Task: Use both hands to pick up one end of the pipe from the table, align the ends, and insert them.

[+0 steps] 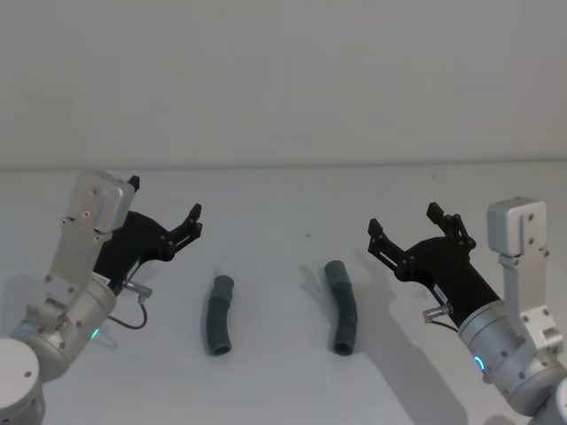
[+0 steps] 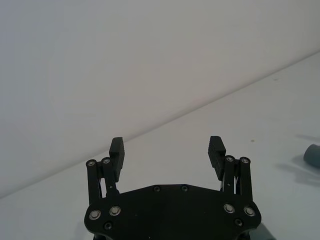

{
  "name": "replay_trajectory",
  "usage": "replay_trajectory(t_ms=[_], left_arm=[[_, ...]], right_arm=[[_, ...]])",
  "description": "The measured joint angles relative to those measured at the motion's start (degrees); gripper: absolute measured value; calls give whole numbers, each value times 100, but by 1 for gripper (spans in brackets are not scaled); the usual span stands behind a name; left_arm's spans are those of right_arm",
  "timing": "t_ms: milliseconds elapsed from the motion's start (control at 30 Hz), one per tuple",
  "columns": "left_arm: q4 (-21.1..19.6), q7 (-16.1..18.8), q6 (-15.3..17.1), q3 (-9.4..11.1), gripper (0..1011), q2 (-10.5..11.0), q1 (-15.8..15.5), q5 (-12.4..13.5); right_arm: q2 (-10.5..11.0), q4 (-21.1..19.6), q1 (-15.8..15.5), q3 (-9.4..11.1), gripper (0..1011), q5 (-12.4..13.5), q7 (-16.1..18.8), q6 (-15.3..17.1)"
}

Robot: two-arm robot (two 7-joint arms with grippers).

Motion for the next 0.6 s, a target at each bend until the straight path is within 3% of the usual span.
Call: replay_trajectory(t_ms=[233,600], left_arm=[[-69,-158,208,-60,1002,-64,-47,-223],[-536,-296,1084,-239,1002,-159,71,-770]], right_arm=[[0,0,0,0,1004,0,0,0],[0,0,0,0,1004,0,0,0]])
